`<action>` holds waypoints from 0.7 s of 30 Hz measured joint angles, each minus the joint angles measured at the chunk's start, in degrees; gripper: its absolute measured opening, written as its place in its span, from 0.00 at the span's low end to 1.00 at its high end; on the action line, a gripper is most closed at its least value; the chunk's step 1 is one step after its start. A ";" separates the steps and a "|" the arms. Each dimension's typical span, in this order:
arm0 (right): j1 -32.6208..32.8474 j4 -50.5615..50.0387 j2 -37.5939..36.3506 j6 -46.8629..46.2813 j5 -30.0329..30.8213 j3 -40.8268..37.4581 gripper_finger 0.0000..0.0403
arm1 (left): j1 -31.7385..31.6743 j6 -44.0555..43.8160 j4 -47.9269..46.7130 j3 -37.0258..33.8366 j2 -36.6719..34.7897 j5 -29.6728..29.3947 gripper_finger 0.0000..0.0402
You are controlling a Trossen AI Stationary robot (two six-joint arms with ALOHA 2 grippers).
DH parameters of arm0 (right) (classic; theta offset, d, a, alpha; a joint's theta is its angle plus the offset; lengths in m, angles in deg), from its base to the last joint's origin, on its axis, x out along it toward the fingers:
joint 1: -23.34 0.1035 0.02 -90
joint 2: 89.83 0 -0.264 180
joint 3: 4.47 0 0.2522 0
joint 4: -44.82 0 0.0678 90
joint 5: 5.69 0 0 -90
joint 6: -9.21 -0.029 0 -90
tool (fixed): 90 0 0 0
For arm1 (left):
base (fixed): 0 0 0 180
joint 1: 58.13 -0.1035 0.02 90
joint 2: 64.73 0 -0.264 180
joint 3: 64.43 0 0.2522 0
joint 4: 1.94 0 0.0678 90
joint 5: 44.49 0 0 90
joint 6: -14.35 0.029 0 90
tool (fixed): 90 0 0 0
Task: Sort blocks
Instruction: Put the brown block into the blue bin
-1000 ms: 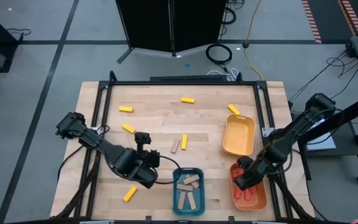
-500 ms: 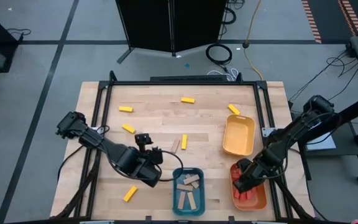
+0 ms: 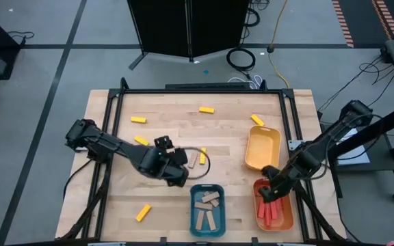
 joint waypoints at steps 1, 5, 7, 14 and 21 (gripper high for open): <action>-0.01 -0.03 -1.26 0.11 3.48 -0.02 0.49 | -1.05 -2.16 0.68 -0.96 0.00 1.64 0.95; -0.43 -0.31 -5.88 3.07 18.19 0.00 0.49 | -4.65 -8.25 8.09 -8.39 -0.02 6.12 0.95; -1.27 -0.68 -7.65 5.47 24.45 0.00 0.49 | -6.95 -10.33 15.12 -13.42 0.09 9.17 0.95; -6.72 -2.11 -10.98 12.54 30.68 0.00 0.49 | -13.25 -20.26 39.73 -23.80 0.11 15.86 0.95; -10.76 -2.05 -11.87 17.27 27.50 0.00 0.49 | -13.41 -27.13 41.45 -25.13 0.09 10.68 0.95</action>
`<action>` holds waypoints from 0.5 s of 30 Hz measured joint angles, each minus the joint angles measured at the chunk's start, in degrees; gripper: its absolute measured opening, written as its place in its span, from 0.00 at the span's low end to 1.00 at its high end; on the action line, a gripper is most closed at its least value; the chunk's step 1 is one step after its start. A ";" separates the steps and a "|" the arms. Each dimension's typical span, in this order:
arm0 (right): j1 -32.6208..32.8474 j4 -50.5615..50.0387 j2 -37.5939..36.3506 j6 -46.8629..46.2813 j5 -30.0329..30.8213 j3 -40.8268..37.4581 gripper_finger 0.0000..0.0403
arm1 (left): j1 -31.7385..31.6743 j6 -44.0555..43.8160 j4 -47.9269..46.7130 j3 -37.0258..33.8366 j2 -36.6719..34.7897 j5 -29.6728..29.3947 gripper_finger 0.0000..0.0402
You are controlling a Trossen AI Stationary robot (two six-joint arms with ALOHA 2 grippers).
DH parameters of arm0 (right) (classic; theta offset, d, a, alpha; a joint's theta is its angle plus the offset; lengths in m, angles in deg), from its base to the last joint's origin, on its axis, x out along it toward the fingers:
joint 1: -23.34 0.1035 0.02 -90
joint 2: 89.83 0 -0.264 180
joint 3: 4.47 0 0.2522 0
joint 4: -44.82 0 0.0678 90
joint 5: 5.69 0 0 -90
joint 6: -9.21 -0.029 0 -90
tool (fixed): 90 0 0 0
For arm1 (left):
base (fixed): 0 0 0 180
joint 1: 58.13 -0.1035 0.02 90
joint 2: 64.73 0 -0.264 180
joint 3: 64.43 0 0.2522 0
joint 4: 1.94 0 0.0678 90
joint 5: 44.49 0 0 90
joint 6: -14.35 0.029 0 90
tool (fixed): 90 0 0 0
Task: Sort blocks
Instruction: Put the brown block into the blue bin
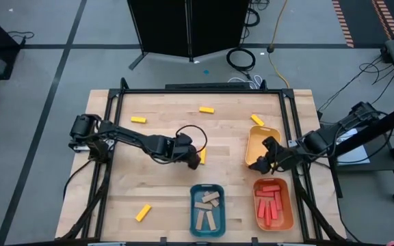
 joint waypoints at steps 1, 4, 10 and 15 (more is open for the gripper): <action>-0.41 0.00 0.00 0.70 -0.18 0.00 0.49 | 0.23 -0.50 0.72 0.00 0.04 -0.61 0.95; -1.52 0.02 -0.02 1.81 -0.08 0.02 0.49 | 1.25 -1.08 5.27 0.00 1.63 -2.50 0.95; -3.11 0.21 -0.23 2.45 -0.29 0.02 0.49 | 3.99 -1.24 8.17 0.76 6.64 -6.58 0.95; -3.11 0.31 -0.28 2.31 -2.39 0.02 0.49 | 5.42 -4.20 6.04 1.00 7.70 -9.54 0.95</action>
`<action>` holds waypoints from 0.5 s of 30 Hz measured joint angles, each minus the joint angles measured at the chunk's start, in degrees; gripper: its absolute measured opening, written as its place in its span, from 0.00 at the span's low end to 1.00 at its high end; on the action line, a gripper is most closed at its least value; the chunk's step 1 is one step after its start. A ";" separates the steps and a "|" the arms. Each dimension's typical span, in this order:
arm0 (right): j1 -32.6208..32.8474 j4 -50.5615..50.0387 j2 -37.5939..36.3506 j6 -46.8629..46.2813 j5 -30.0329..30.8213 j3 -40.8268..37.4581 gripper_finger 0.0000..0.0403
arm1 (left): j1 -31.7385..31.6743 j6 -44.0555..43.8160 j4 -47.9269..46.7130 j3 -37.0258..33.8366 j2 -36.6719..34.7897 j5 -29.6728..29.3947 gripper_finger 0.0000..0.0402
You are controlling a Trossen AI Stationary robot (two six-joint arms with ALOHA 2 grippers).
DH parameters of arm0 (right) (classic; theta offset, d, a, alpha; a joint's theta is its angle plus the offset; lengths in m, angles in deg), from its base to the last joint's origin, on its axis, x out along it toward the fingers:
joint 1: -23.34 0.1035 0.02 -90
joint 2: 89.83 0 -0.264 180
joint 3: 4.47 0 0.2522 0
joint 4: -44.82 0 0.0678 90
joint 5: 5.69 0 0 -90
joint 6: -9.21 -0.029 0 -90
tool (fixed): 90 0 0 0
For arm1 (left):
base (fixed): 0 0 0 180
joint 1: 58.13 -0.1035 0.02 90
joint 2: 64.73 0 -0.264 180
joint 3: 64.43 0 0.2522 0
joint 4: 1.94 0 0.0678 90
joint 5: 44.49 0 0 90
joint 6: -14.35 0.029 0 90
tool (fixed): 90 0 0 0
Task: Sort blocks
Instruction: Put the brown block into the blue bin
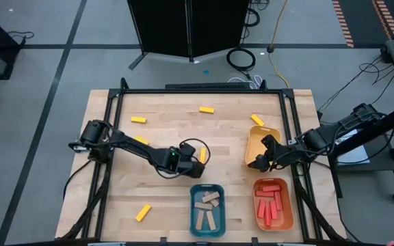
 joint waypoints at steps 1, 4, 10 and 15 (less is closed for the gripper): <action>-0.01 0.00 0.00 -0.06 -0.39 0.00 0.49 | 0.27 -0.02 0.19 0.01 0.46 -0.01 0.95; -0.01 0.00 0.00 -1.39 -0.64 0.00 0.49 | 1.09 -0.78 0.41 0.01 1.52 -0.09 0.95; 0.10 1.33 0.00 -3.30 -2.63 0.00 0.49 | 1.99 -1.28 -0.07 0.05 5.31 -0.59 0.83; 0.12 4.80 0.00 -3.33 -3.39 0.00 0.49 | 2.53 -1.34 -2.51 0.22 6.22 -2.62 0.68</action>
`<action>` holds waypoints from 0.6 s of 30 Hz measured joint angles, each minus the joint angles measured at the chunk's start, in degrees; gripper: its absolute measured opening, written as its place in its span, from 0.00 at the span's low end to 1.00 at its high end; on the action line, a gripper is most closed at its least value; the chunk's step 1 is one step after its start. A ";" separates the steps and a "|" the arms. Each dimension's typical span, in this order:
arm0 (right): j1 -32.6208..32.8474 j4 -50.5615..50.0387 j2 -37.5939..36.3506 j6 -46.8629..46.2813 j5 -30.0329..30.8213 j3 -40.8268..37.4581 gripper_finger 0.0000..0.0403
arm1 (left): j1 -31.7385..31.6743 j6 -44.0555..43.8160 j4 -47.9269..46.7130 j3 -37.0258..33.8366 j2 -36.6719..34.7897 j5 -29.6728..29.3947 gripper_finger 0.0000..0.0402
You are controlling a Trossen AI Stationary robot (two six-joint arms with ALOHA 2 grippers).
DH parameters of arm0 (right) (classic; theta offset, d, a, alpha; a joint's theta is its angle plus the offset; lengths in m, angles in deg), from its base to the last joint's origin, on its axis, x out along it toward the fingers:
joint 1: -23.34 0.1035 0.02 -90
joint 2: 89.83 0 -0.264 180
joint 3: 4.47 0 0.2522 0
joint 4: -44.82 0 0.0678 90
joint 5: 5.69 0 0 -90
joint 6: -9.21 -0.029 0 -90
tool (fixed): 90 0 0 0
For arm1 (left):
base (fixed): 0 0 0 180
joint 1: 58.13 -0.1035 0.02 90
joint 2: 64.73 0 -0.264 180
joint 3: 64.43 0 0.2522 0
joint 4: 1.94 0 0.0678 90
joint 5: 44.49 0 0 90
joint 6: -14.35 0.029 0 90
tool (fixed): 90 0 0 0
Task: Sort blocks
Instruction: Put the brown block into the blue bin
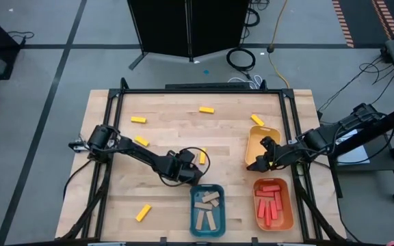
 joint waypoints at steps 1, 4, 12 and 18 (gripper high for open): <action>0.00 0.50 0.03 0.00 0.00 0.00 0.49 | 0.11 -0.13 -0.56 0.01 0.01 -0.38 0.64; 0.00 2.26 0.18 -0.19 0.02 0.00 0.49 | -0.11 0.22 -1.13 0.01 0.07 -0.93 0.52; 0.00 5.21 0.24 -1.39 0.02 0.00 0.49 | -0.35 6.51 -1.15 -0.19 -0.87 -0.67 0.20; 0.00 5.09 0.24 -1.22 0.99 0.00 0.49 | 0.55 14.08 -1.63 -0.32 -6.24 -0.03 0.20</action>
